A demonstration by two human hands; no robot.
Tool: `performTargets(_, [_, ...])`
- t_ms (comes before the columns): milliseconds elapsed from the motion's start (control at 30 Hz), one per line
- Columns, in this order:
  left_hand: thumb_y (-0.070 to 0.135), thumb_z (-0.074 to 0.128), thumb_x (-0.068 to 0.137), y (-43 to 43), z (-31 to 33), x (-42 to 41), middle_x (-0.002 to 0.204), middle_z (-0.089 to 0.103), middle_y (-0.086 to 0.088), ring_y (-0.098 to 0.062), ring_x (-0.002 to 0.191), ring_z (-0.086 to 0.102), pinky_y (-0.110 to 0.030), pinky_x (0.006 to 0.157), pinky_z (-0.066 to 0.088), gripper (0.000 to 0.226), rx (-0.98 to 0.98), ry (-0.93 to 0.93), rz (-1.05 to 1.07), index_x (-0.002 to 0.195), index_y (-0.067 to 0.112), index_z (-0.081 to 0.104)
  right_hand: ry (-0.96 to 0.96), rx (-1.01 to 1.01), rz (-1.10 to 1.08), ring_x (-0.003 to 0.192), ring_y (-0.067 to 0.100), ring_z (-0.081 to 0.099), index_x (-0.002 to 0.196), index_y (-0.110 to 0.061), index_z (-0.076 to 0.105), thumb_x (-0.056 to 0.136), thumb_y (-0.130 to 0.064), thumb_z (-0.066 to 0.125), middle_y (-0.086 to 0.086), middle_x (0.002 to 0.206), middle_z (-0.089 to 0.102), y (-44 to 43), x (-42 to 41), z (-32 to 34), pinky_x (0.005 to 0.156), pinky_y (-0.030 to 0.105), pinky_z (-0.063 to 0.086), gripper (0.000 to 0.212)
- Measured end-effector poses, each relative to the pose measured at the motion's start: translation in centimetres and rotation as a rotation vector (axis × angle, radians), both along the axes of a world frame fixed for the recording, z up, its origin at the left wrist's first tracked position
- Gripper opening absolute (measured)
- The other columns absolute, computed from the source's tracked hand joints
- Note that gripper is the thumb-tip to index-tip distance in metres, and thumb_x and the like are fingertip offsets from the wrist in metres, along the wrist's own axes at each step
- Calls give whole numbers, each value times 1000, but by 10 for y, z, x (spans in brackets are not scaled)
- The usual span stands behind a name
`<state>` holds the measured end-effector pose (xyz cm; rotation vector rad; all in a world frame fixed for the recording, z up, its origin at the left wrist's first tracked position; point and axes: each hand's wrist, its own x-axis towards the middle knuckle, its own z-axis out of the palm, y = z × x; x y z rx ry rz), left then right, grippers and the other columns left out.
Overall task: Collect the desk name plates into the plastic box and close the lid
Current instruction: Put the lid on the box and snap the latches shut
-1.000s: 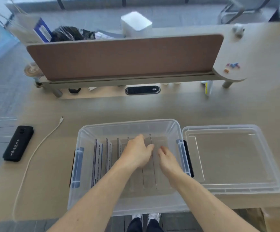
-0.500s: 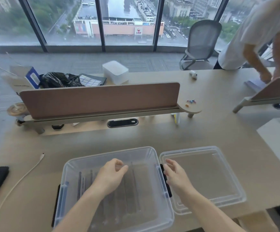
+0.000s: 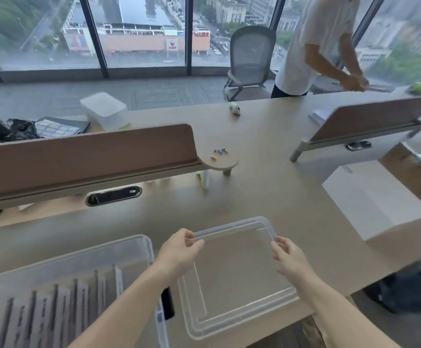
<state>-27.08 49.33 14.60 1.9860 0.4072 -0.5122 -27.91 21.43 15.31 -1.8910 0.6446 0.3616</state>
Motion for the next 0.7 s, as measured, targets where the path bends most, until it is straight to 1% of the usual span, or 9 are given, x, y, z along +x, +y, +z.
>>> performTargets(67, [44,65,93,-24,-14,6,123,64,-2,-24,107,64,-38,90,55,45,42,52,43,130,20,55,16,8,29,119,24,59,139,-11,50,102,-24,54,8,124,61,-35,16,-7,108,47,45,40])
performTargets(133, [43,64,95,-44,-31,8,138,59,-6,-25,123,59,-38,100,50,57,85,110,81,141,15,48,34,9,67,117,25,60,139,-9,50,102,-24,53,6,120,60,-66,29,-18,107,46,46,41])
performTargets(200, [42,62,97,-55,-43,8,152,49,-9,-28,136,51,-37,107,43,67,103,200,149,151,10,40,69,0,91,115,23,59,140,-9,49,102,-25,53,6,121,59,-89,39,-28,105,43,47,42])
performTargets(267, [41,60,99,-61,-53,6,160,40,-11,-31,143,43,-40,112,39,73,81,292,241,157,8,32,98,-2,131,114,22,58,140,-11,49,102,-27,53,7,127,60,-105,48,-38,103,41,47,42])
performTargets(367, [39,60,99,-65,-65,0,162,35,-13,-34,146,39,-49,116,38,75,38,388,375,159,7,27,119,-11,193,118,22,59,139,-12,51,102,-28,52,6,132,61,-115,61,-53,104,42,47,40])
performTargets(467, [36,58,101,-67,-80,2,159,39,-14,-35,143,42,-48,114,40,71,72,413,410,158,6,30,126,-37,236,116,21,62,136,-12,55,100,-29,54,5,128,65,-118,73,-70,104,41,48,39])
performTargets(533, [34,57,102,-66,-87,2,157,42,-16,-36,141,45,-44,110,41,68,138,427,412,157,4,30,127,-75,252,112,18,61,134,-12,57,100,-28,55,4,126,65,-118,79,-76,101,36,47,38])
performTargets(600, [34,55,102,-64,-101,4,157,41,-17,-38,139,46,-45,109,42,69,186,459,431,157,3,29,145,-108,254,109,16,58,135,-10,57,99,-28,55,5,127,65,-121,85,-90,98,31,44,40])
performTargets(700, [35,54,102,-60,-123,-1,157,41,-19,-39,139,46,-49,110,43,68,216,514,475,157,4,28,177,-155,252,116,22,57,138,-5,54,99,-26,56,10,133,62,-124,91,-114,96,30,40,44])
